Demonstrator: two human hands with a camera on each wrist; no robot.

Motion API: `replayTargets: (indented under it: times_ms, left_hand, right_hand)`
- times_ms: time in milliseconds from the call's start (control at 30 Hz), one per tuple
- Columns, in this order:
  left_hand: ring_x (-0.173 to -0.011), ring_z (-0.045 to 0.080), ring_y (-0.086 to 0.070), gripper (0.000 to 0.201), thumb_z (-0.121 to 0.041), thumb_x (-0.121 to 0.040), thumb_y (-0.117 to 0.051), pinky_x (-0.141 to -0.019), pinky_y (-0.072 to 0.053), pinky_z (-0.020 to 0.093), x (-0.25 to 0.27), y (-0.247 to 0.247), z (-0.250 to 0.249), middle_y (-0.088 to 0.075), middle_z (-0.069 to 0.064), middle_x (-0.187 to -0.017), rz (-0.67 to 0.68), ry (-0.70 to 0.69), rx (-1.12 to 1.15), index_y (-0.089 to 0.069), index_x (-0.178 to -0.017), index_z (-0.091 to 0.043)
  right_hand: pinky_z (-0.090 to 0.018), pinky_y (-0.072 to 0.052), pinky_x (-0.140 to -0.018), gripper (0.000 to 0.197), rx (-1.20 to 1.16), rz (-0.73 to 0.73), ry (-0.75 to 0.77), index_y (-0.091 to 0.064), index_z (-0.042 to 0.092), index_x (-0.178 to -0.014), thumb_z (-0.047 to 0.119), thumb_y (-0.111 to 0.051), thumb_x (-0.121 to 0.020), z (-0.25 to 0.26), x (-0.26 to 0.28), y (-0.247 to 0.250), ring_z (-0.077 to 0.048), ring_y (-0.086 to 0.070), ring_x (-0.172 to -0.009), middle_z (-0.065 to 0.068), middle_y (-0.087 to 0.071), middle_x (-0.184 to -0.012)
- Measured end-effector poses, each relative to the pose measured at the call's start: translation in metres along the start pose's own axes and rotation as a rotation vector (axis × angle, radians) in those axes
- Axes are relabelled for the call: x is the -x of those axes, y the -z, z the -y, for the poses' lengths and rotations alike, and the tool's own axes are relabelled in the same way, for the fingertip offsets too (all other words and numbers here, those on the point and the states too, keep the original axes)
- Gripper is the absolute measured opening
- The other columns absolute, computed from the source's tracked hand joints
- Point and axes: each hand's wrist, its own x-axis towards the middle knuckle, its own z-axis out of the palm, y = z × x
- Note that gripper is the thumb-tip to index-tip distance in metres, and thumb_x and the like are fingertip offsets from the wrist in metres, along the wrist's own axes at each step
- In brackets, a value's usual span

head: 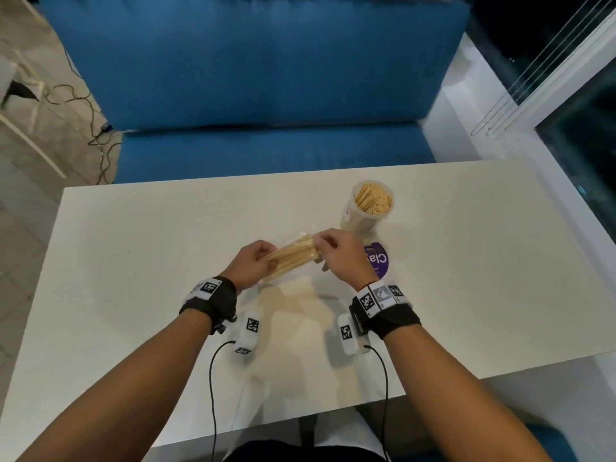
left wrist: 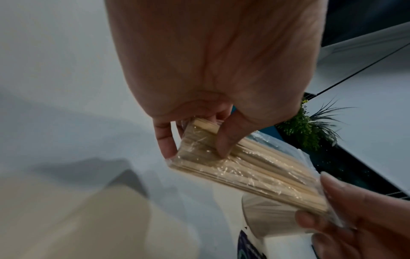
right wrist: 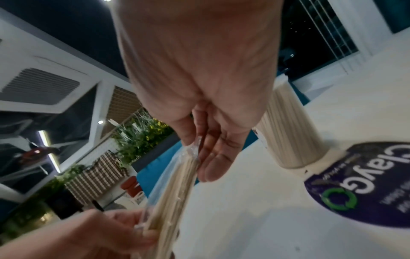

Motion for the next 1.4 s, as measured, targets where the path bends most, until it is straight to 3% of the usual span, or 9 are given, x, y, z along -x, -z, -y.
replayTargets:
  times_ms: [167,267,433,600,733,933,1167,1267,1400]
  left_hand:
    - [-0.109,0.014,-0.057,0.032,-0.017,-0.087,-0.076,-0.092,-0.044,0.026,0.016,-0.027,-0.019,-0.062,-0.003,-0.115,-0.213,-0.061,-0.149,-0.059,-0.113,-0.019]
    - [-0.094,0.015,-0.06,0.026,-0.029,-0.085,-0.078,-0.083,-0.049,0.028,0.035,-0.054,-0.039,-0.064,-0.002,-0.101,-0.394,-0.185,-0.188,-0.059,-0.101,-0.021]
    - [-0.07,0.013,-0.071,0.043,-0.06,-0.089,-0.067,-0.065,-0.049,0.022,0.067,-0.102,-0.081,-0.073,-0.003,-0.077,-0.11,-0.165,-0.17,-0.068,-0.084,-0.018]
    - [-0.073,0.02,-0.073,0.036,-0.051,-0.093,-0.065,-0.061,-0.058,0.035,0.075,-0.132,-0.085,-0.074,0.003,-0.079,-0.071,-0.125,-0.098,-0.063,-0.089,-0.016]
    - [-0.072,0.026,-0.069,0.023,-0.028,-0.101,-0.058,-0.06,-0.053,0.038,0.082,-0.139,-0.087,-0.07,0.013,-0.079,0.001,-0.072,0.038,-0.059,-0.083,-0.014]
    - [-0.064,0.022,-0.067,0.02,-0.013,-0.091,-0.057,-0.063,-0.055,0.034,0.089,-0.139,-0.089,-0.073,0.008,-0.071,-0.108,-0.094,-0.114,-0.064,-0.074,-0.007]
    - [-0.06,0.02,-0.068,0.012,-0.01,-0.083,-0.065,-0.061,-0.054,0.028,0.086,-0.127,-0.089,-0.074,0.011,-0.07,-0.079,-0.09,-0.14,-0.061,-0.076,-0.001]
    - [-0.062,0.022,-0.069,0.013,-0.012,-0.08,-0.069,-0.055,-0.053,0.024,0.084,-0.123,-0.086,-0.073,0.013,-0.072,-0.074,-0.106,-0.173,-0.057,-0.079,-0.006]
    - [-0.066,0.025,-0.07,0.019,-0.018,-0.086,-0.07,-0.061,-0.059,0.033,0.081,-0.118,-0.079,-0.071,0.015,-0.076,-0.025,-0.103,-0.09,-0.052,-0.088,-0.011]
  right_hand:
    - [-0.041,-0.065,-0.068,0.008,-0.155,-0.042,-0.032,-0.075,0.002,-0.099,0.007,-0.069,-0.098,0.005,0.024,0.026,-0.027,-0.075,-0.064,-0.016,-0.075,-0.086]
    - [-0.038,-0.065,-0.069,0.006,-0.175,-0.021,-0.047,-0.073,0.003,-0.097,0.009,-0.072,-0.097,0.002,0.038,0.041,-0.026,-0.076,-0.064,-0.009,-0.075,-0.085]
    - [-0.048,-0.066,-0.07,0.014,-0.189,0.039,-0.027,-0.071,-0.003,-0.094,0.009,-0.077,-0.093,-0.009,0.055,0.064,-0.033,-0.077,-0.07,-0.016,-0.077,-0.083]
    - [-0.051,-0.065,-0.075,0.015,-0.191,0.166,-0.005,-0.076,0.0,-0.098,0.012,-0.08,-0.09,-0.019,0.064,0.084,-0.033,-0.078,-0.076,-0.012,-0.078,-0.085]
    - [-0.049,-0.065,-0.074,0.008,-0.165,0.215,0.001,-0.078,-0.001,-0.096,0.004,-0.077,-0.09,-0.02,0.071,0.096,-0.033,-0.077,-0.074,-0.014,-0.077,-0.082]
    - [-0.057,-0.064,-0.068,0.007,-0.264,0.024,-0.146,-0.072,-0.006,-0.086,0.001,-0.07,-0.09,-0.019,0.079,0.102,-0.028,-0.07,-0.06,-0.019,-0.072,-0.073]
    - [-0.039,-0.06,-0.052,0.018,0.021,0.017,0.114,-0.059,0.022,-0.099,0.005,-0.062,-0.094,-0.017,0.09,0.091,-0.028,-0.066,-0.066,-0.008,-0.064,-0.081]
    - [-0.031,-0.052,-0.065,0.017,0.261,-0.034,0.316,-0.065,0.019,-0.088,0.004,-0.059,-0.093,-0.022,0.086,0.08,-0.013,-0.056,-0.073,0.003,-0.061,-0.079]
    - [-0.017,-0.048,-0.076,0.019,0.275,-0.105,0.335,-0.072,0.013,-0.092,-0.002,-0.059,-0.094,-0.019,0.083,0.069,-0.005,-0.059,-0.083,0.006,-0.067,-0.089]
